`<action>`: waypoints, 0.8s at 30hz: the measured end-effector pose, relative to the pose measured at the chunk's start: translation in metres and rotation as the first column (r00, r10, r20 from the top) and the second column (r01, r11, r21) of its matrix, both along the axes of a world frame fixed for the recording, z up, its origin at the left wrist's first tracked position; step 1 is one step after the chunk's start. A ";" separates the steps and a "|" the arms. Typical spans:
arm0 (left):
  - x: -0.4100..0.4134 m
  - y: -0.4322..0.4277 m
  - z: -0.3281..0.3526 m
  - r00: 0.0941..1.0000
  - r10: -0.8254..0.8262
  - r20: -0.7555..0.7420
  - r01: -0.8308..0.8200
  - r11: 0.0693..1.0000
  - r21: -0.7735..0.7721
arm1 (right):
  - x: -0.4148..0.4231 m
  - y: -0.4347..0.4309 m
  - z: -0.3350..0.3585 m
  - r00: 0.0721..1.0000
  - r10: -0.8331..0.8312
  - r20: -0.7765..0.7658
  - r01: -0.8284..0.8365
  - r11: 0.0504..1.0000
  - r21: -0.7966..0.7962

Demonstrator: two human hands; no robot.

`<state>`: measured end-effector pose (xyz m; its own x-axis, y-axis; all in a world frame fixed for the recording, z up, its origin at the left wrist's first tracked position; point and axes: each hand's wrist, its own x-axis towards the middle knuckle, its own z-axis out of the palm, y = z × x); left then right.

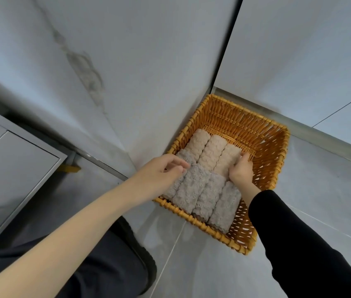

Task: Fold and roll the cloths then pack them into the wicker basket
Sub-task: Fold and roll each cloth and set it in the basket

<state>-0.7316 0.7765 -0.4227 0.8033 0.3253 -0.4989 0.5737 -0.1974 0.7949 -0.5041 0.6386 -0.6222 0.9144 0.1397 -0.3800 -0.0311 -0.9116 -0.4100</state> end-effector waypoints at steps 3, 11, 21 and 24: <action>-0.004 0.001 0.007 0.999 0.029 0.016 -0.029 1.000 0.000 | -0.006 0.008 0.019 0.994 -0.053 0.100 0.044 0.995 0.089; -0.029 -0.005 0.050 0.992 0.046 0.120 -0.048 0.999 0.012 | -0.053 0.013 0.128 0.965 0.221 -0.143 -0.098 0.804 0.586; -0.114 0.014 0.135 0.932 0.167 0.321 -0.230 0.959 0.167 | -0.186 0.023 0.304 0.655 0.756 -0.023 -0.509 0.463 0.726; -0.148 0.026 0.153 0.892 0.247 0.378 -0.337 0.922 0.190 | -0.219 0.043 0.324 0.598 0.801 0.036 -0.587 0.407 0.700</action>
<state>-0.8792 0.8025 -0.2701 0.7577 0.6469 -0.0861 0.3382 -0.2764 0.8996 -0.7233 0.6813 -0.2983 0.2572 0.9561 -0.1406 0.2927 -0.2158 -0.9315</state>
